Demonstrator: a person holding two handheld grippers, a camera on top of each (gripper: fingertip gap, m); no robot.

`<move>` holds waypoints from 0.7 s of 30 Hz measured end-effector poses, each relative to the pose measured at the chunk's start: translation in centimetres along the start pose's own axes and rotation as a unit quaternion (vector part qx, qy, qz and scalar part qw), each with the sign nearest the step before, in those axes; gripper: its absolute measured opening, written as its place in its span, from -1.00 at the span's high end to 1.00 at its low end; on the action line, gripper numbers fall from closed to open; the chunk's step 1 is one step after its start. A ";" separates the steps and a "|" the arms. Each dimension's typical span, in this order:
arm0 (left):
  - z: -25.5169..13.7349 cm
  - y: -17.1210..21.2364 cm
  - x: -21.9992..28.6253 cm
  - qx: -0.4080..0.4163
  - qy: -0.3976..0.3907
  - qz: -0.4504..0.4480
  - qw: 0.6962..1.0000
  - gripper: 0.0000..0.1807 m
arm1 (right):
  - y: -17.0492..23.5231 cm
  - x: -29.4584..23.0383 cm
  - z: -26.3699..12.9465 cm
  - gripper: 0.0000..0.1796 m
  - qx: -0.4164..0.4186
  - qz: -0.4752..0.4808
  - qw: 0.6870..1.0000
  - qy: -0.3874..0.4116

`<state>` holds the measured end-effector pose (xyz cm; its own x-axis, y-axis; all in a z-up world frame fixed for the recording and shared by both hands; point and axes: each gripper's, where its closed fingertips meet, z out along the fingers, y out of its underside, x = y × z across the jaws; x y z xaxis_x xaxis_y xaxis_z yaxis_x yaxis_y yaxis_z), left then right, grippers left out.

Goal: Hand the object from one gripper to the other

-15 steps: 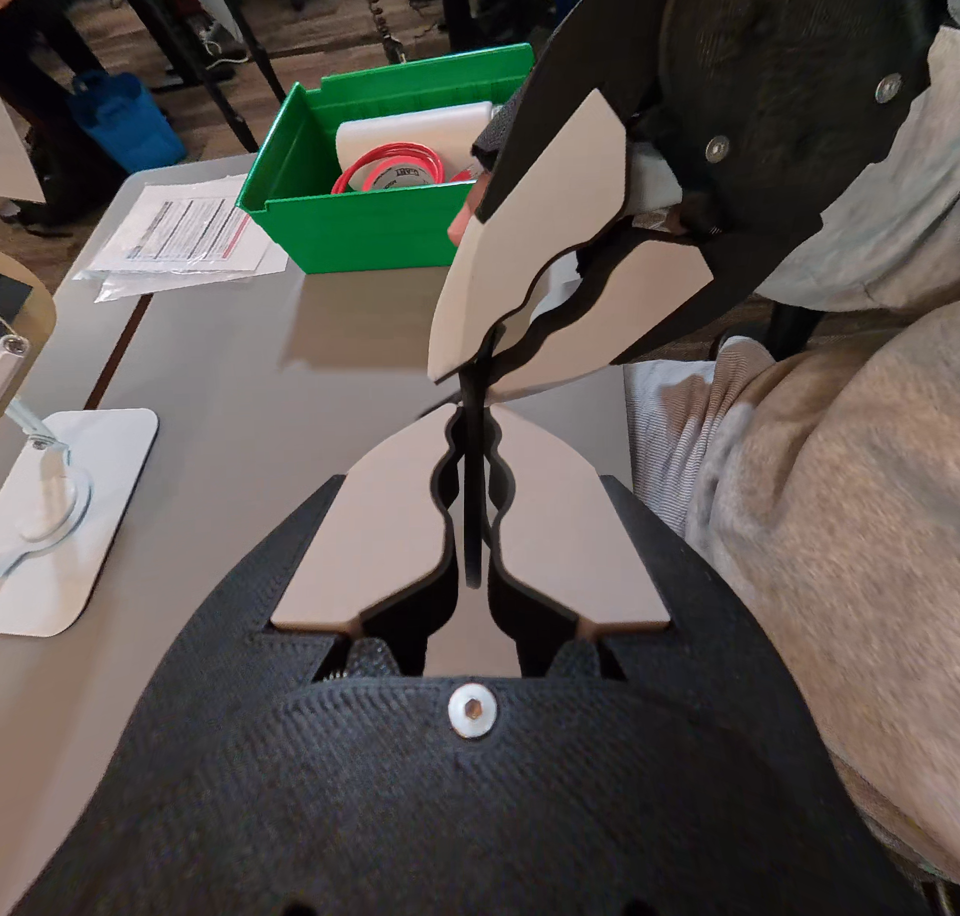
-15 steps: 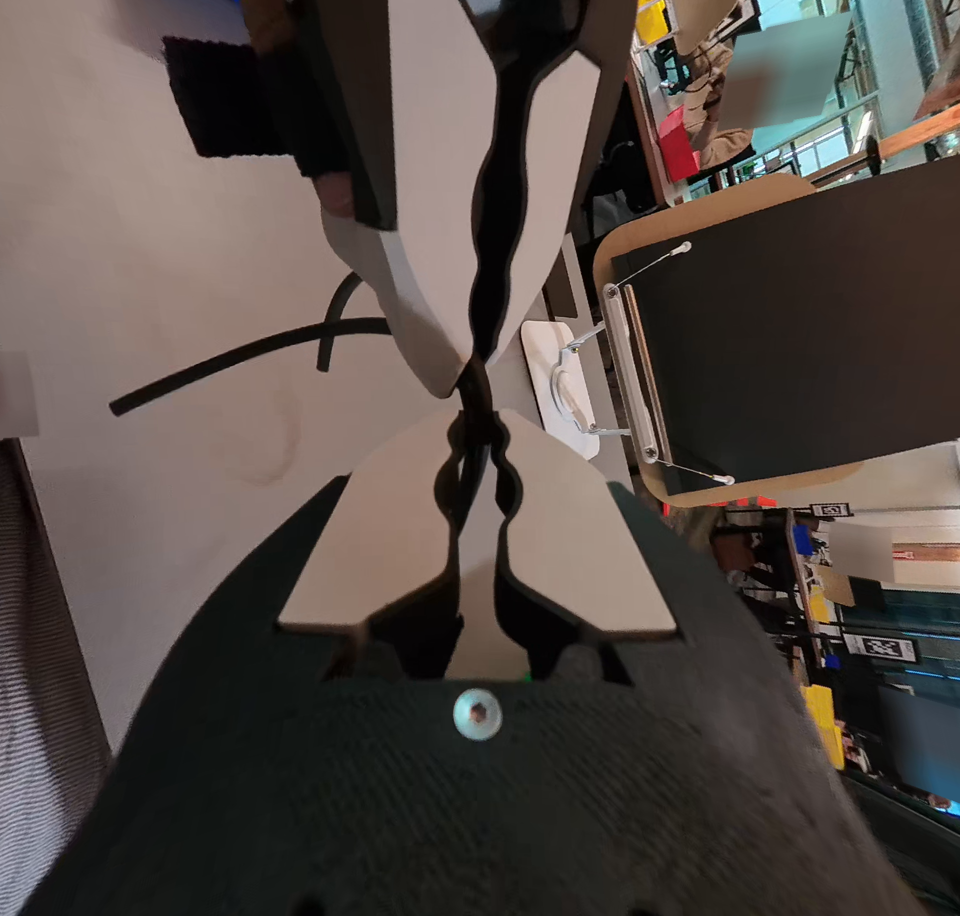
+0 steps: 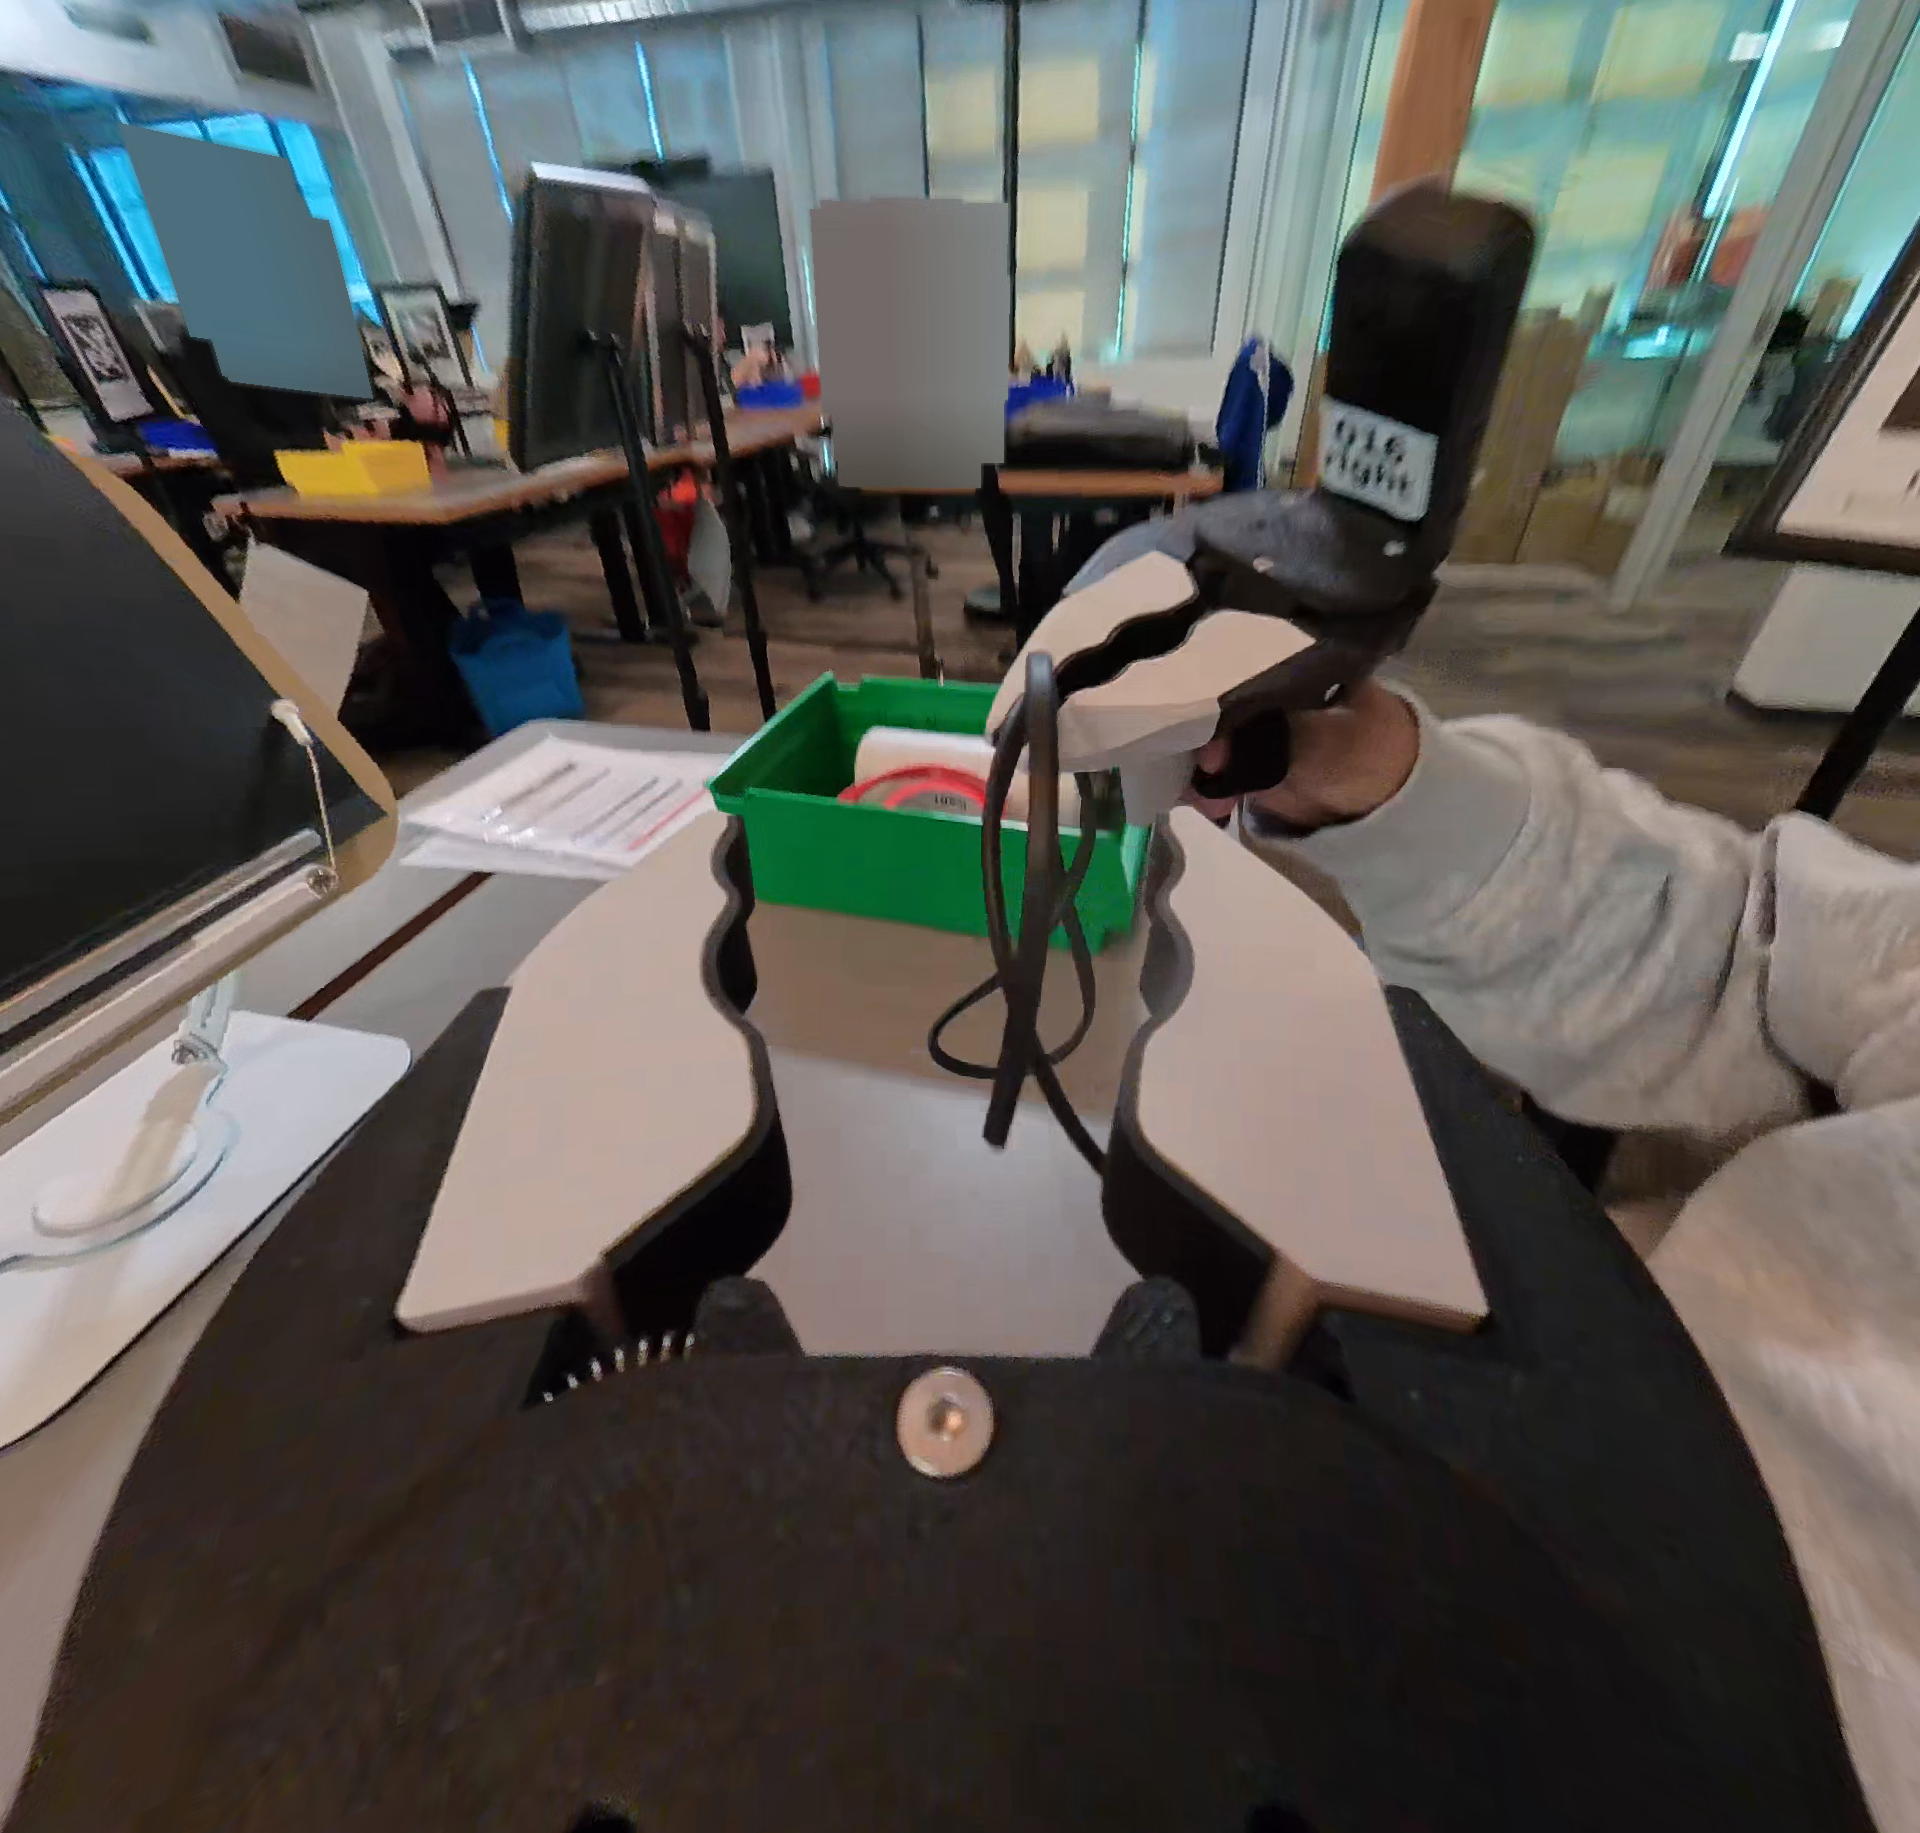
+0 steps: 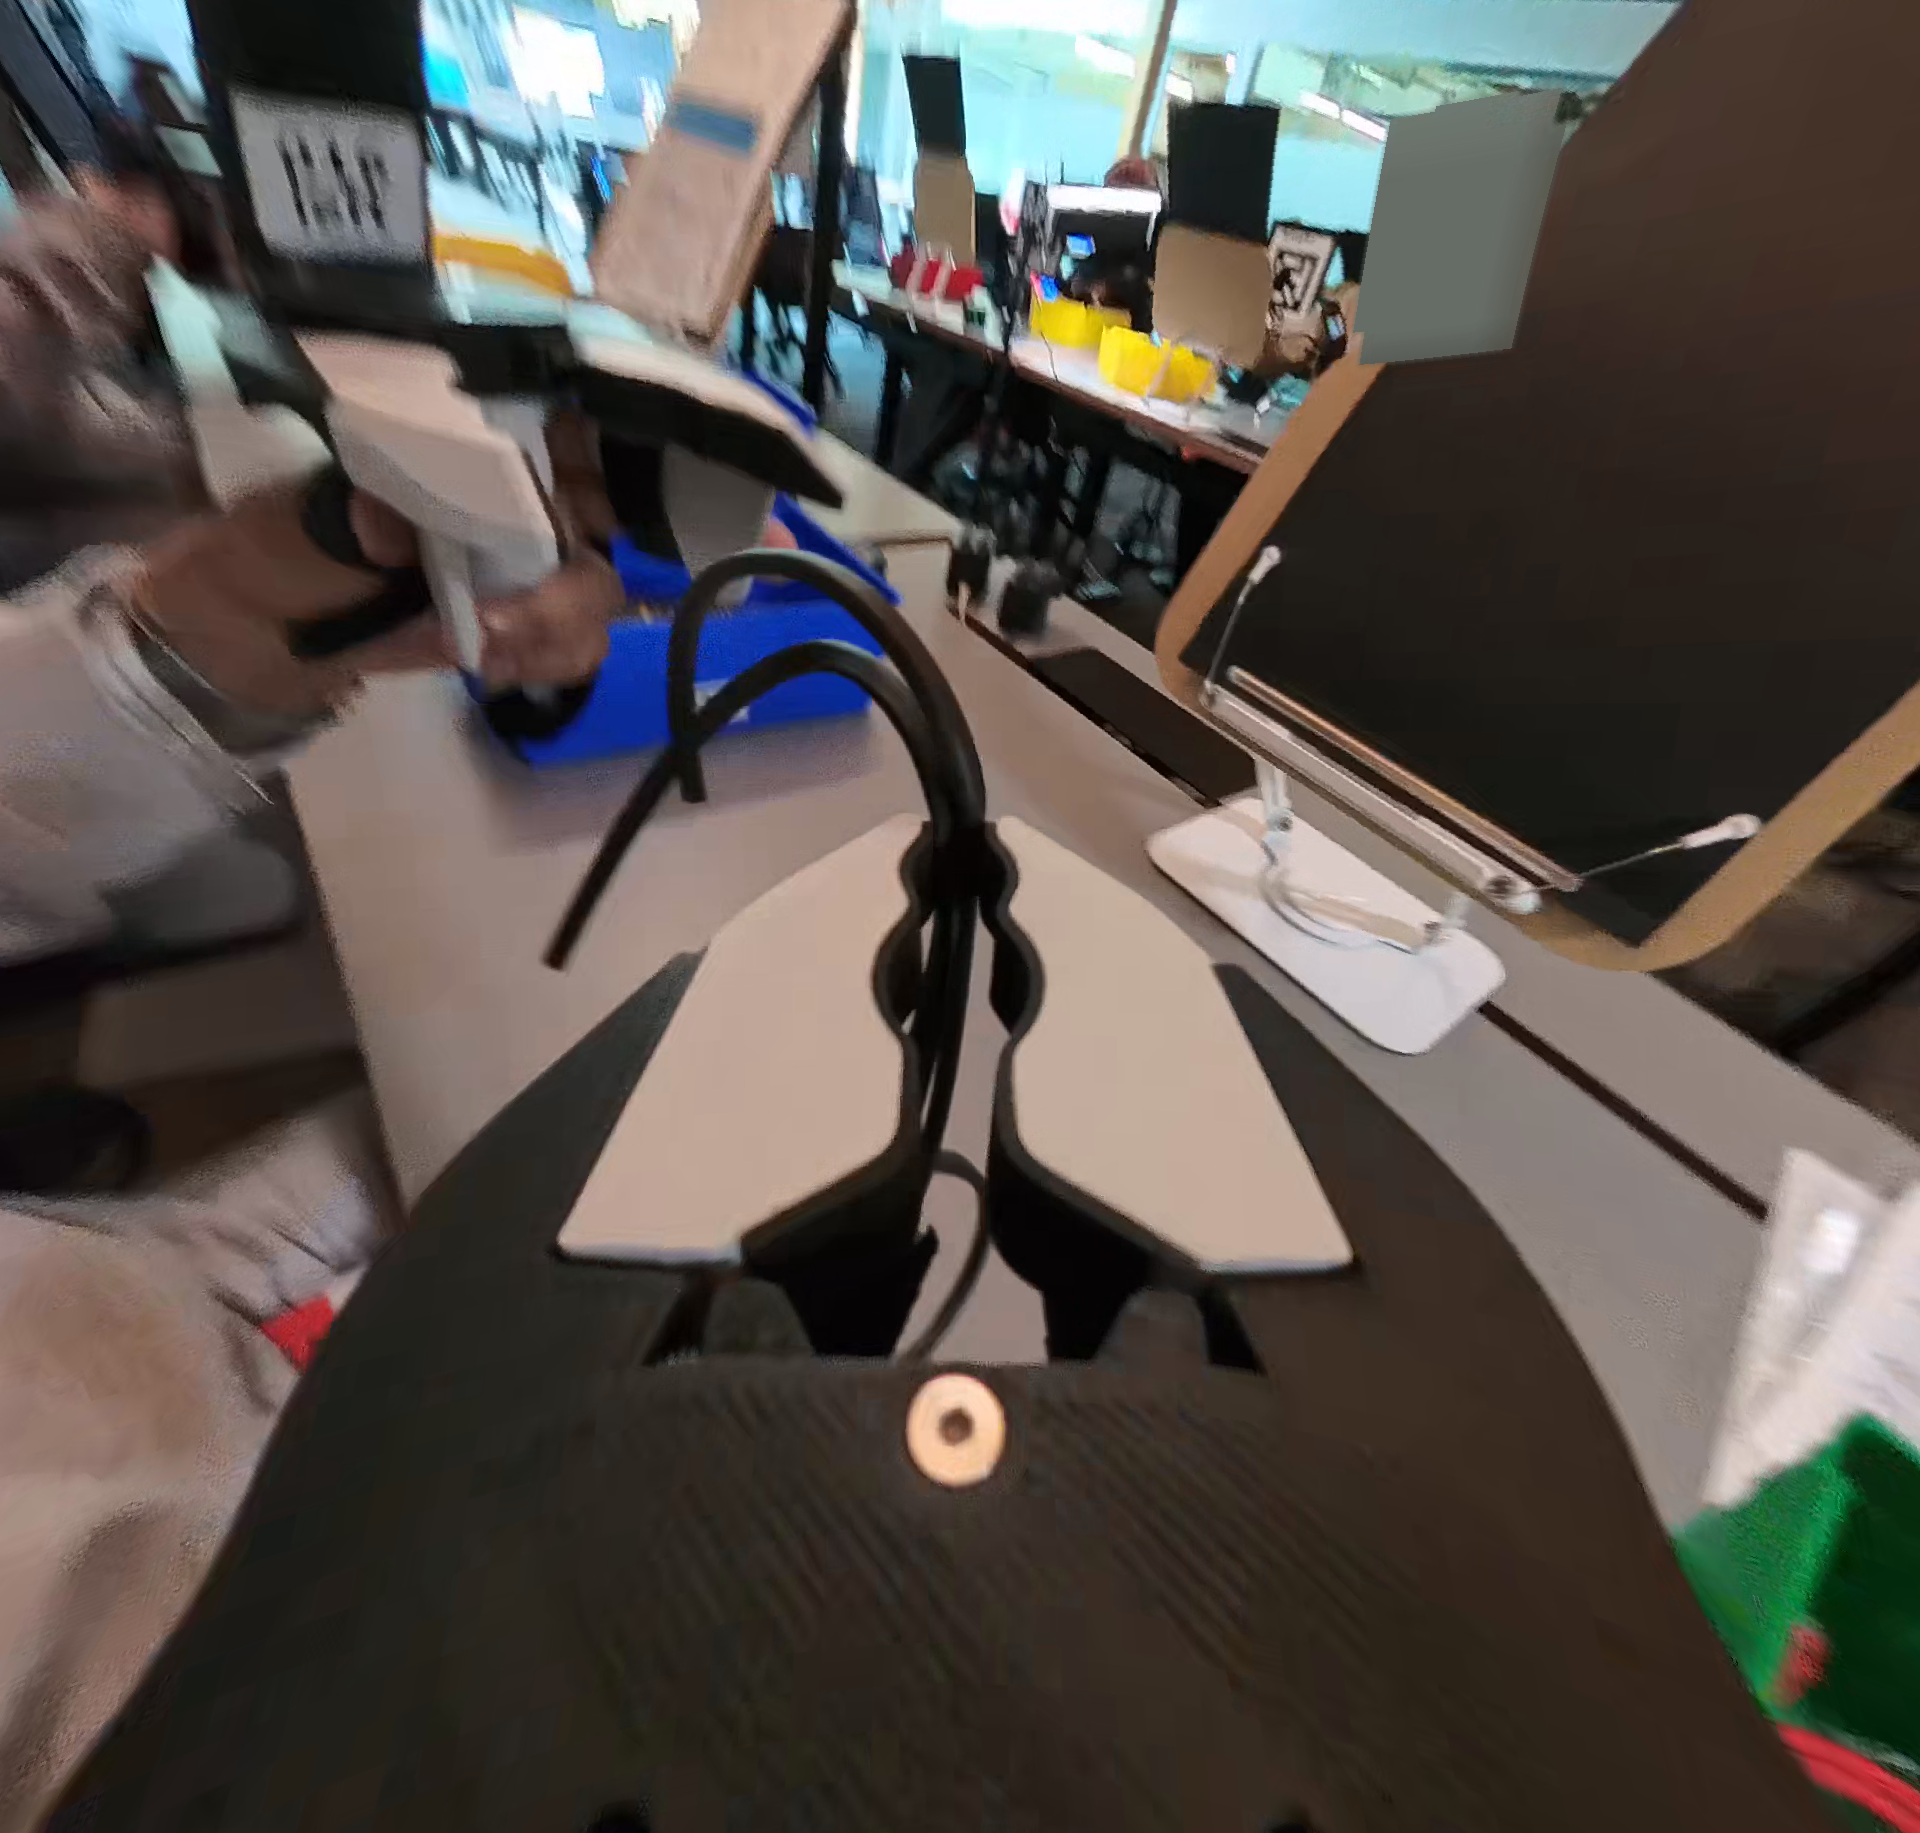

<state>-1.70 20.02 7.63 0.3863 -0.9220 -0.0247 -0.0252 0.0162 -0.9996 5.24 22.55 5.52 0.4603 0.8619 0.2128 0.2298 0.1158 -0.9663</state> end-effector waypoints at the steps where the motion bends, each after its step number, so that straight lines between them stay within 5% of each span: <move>1: -0.2 -0.3 -0.2 0.014 0.000 -0.008 1.000 0.21 | -0.4 0.4 -0.5 0.90 0.023 0.033 0.999 -0.012; 6: 0.2 1.3 -1.2 0.003 0.021 -0.064 0.998 0.60 | -1.6 1.2 -2.1 0.91 0.097 0.147 0.982 -0.072; 12: 2.0 6.4 -2.6 -0.049 0.024 -0.131 0.990 0.69 | -3.2 1.4 -3.1 0.91 0.174 0.240 0.947 -0.125; 15: 3.8 7.1 -1.0 -0.039 0.041 -0.162 0.985 0.43 | -3.3 2.2 -3.3 0.91 0.199 0.269 0.935 -0.115; 17: 5.2 7.2 -0.3 -0.023 0.010 -0.158 0.987 -0.15 | -3.3 2.8 -3.3 0.91 0.216 0.288 0.929 -0.090; 18: 5.8 7.2 0.1 -0.009 -0.010 -0.145 0.989 -0.27 | -3.1 2.9 -3.1 0.91 0.219 0.298 0.926 -0.078; 21: 7.3 8.2 2.1 -0.023 -0.033 -0.089 0.995 -0.33 | -2.6 2.8 -2.5 0.91 0.215 0.307 0.926 -0.047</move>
<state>5.62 21.06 -0.75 0.4489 -0.8808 0.1505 0.0074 -0.1648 -0.9863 8.03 23.43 9.01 0.3107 0.8668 -0.3899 -0.4218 -0.2418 -0.8738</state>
